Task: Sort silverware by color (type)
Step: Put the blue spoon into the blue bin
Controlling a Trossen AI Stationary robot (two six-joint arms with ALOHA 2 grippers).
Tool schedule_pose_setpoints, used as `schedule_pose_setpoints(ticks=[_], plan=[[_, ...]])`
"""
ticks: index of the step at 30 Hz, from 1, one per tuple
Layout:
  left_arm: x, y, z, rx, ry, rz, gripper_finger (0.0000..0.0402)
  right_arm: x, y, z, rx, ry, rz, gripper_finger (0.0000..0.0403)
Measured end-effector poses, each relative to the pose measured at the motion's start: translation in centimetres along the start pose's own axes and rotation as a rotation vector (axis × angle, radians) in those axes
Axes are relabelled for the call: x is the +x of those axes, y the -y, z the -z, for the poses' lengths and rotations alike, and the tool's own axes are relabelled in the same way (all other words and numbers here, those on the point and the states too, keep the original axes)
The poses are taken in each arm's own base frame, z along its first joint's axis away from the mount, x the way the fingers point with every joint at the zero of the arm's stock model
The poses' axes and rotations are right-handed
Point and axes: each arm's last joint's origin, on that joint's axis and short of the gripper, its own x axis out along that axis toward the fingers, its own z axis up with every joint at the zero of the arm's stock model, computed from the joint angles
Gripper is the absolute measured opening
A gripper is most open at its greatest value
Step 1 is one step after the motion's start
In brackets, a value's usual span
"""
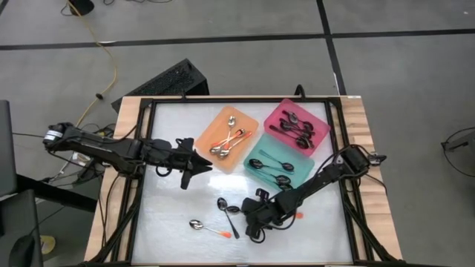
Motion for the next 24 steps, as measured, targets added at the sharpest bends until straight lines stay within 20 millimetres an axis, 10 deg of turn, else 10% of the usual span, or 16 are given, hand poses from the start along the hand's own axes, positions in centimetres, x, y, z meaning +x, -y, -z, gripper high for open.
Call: schedule_pose_setpoints(ticks=[24], plan=[[-4.9, 0.3, -1.9, 0.028, 0.172, 0.051, 0.0076, -2.2, 0.1, -6.5, -0.015, 0.078, 0.038, 0.0001]])
